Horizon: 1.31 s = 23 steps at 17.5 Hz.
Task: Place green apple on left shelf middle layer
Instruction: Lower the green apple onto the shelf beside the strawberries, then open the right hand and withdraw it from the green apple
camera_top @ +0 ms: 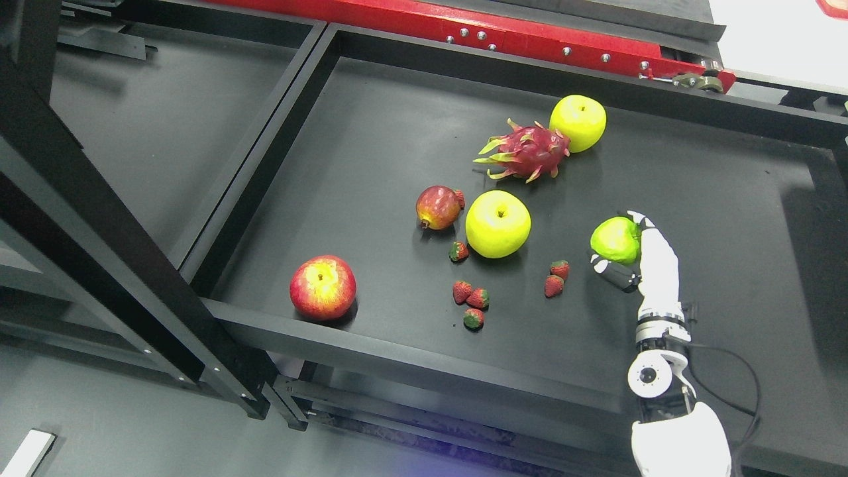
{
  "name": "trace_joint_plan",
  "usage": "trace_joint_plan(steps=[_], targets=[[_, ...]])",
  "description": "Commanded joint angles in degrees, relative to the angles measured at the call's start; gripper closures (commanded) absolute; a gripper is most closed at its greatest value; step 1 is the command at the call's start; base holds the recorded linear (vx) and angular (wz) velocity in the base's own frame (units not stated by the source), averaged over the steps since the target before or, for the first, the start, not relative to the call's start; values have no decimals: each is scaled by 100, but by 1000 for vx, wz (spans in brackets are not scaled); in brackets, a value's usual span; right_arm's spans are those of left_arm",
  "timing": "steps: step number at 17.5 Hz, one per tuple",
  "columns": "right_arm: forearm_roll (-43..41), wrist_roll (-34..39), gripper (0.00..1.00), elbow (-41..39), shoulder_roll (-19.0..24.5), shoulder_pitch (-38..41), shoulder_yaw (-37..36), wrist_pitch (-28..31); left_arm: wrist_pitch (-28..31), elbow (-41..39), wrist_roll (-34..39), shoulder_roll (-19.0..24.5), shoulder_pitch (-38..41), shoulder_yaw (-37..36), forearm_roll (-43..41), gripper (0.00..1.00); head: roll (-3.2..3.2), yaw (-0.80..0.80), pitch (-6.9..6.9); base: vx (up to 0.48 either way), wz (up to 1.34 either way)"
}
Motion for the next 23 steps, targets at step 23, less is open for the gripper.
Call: trace_joint_plan(steps=[23], targets=[[-3240,236,0,-1744,370,1549,566,-1024,-1,-1,1,100,0,5,0,0,0,0,-1,0,0]])
